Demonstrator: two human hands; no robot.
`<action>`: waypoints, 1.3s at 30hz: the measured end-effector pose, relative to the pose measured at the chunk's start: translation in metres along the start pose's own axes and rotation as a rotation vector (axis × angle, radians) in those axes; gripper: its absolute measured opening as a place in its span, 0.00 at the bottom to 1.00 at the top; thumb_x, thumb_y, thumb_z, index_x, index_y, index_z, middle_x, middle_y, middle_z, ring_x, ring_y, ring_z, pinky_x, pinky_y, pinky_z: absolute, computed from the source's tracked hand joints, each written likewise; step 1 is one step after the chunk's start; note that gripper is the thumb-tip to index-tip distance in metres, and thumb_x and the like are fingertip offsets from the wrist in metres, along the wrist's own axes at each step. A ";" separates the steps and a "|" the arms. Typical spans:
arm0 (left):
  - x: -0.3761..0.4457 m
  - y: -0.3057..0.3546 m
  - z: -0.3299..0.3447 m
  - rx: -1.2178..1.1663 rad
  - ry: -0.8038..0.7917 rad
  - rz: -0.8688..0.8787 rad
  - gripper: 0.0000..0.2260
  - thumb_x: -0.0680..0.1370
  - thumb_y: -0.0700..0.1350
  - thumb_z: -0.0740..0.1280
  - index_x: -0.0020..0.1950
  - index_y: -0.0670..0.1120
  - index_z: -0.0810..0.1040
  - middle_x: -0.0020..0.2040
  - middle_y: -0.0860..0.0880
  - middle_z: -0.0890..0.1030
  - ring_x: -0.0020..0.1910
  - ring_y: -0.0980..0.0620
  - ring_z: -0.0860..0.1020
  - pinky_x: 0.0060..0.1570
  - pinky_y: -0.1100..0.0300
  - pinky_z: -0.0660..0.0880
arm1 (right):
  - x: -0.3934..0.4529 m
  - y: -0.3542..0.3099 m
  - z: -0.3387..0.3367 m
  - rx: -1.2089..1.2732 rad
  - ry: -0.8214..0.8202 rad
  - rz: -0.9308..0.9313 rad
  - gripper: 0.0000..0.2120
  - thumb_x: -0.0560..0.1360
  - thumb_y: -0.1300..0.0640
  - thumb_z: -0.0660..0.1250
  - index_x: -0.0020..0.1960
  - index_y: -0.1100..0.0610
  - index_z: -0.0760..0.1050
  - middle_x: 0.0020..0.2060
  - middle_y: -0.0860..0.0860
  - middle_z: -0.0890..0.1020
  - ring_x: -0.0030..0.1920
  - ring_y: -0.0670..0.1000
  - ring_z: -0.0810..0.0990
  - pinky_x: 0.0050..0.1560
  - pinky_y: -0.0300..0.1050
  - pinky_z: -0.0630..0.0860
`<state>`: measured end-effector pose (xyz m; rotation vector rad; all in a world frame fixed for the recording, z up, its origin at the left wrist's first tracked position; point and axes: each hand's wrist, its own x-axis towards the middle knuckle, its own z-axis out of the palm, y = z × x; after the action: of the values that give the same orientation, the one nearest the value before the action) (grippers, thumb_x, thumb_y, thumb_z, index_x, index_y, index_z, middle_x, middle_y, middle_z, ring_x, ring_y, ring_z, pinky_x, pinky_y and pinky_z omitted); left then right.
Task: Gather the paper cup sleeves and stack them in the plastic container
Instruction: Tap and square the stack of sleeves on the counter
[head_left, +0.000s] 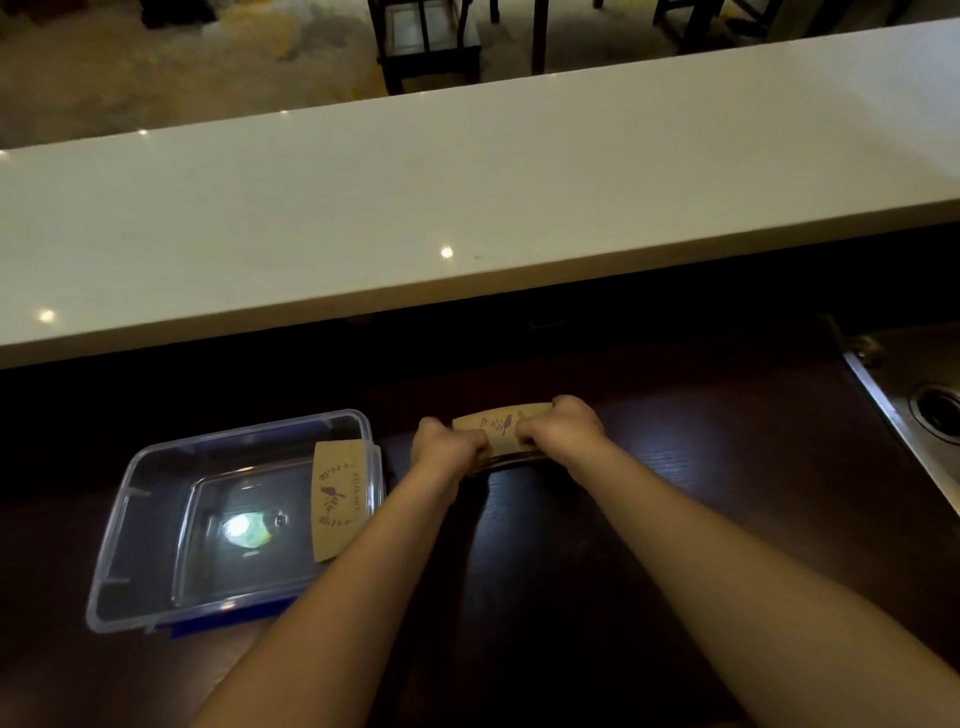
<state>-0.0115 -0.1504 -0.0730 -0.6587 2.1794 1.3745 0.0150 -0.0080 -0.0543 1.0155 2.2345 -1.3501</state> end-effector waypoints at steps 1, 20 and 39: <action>0.000 0.001 0.000 -0.003 -0.023 -0.005 0.20 0.65 0.40 0.74 0.56 0.39 0.76 0.48 0.42 0.82 0.44 0.45 0.82 0.35 0.55 0.79 | 0.000 -0.001 0.000 -0.013 -0.007 -0.002 0.23 0.61 0.53 0.71 0.54 0.58 0.77 0.52 0.58 0.82 0.57 0.60 0.78 0.57 0.55 0.79; -0.040 -0.044 -0.015 -0.031 -0.068 0.419 0.25 0.73 0.39 0.70 0.68 0.48 0.70 0.60 0.43 0.77 0.54 0.50 0.79 0.51 0.55 0.79 | -0.042 0.057 0.006 0.125 0.069 -0.432 0.31 0.68 0.61 0.74 0.69 0.46 0.72 0.57 0.48 0.68 0.56 0.47 0.73 0.58 0.37 0.72; -0.075 -0.101 0.010 0.230 0.118 0.802 0.23 0.79 0.40 0.64 0.73 0.53 0.68 0.74 0.46 0.67 0.61 0.64 0.68 0.51 0.81 0.63 | -0.066 0.107 0.041 -0.188 0.212 -0.600 0.33 0.78 0.56 0.63 0.77 0.40 0.52 0.76 0.59 0.59 0.75 0.56 0.57 0.68 0.47 0.61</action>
<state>0.1110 -0.1689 -0.0995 0.2774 2.7877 1.4046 0.1348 -0.0382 -0.1015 0.4491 2.9122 -1.2453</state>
